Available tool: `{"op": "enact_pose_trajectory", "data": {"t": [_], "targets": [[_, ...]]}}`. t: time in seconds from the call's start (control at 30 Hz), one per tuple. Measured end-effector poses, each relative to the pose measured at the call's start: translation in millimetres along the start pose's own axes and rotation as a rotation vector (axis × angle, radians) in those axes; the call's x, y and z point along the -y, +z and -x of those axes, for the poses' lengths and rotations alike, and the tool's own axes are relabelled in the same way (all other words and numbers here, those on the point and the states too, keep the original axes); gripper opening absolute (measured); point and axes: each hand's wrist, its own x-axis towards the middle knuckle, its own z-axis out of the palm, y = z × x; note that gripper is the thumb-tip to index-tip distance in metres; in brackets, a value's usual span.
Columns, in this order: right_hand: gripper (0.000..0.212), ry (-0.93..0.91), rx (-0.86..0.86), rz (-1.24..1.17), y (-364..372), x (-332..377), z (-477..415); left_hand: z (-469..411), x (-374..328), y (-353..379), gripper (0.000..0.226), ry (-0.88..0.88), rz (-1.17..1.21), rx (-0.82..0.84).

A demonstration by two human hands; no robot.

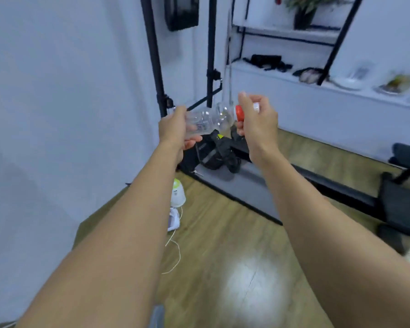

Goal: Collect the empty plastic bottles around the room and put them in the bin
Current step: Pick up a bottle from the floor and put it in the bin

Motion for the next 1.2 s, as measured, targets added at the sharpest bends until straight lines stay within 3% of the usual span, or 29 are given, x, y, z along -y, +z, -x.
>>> {"op": "enact_pose_trajectory", "data": {"t": [0.13,0.37,0.63,0.93,1.2], "targets": [[0.03,-0.133,-0.151,-0.018,-94,50,-12,36,-44,94,0.018,0.093,0.037,0.164],[0.018,-0.228,-0.404,-0.235,-274,107,-15,125,-69,273,0.028,0.236,0.021,0.413],[0.027,-0.275,-0.622,0.111,-489,138,10,242,-48,471,0.022,0.172,0.073,0.646],[0.032,-0.278,-1.034,0.146,-692,135,22,350,-1,669,0.028,0.311,0.009,0.986],[0.036,-0.253,-1.304,0.114,-820,134,16,415,23,817,0.035,0.365,-0.058,1.257]]}}
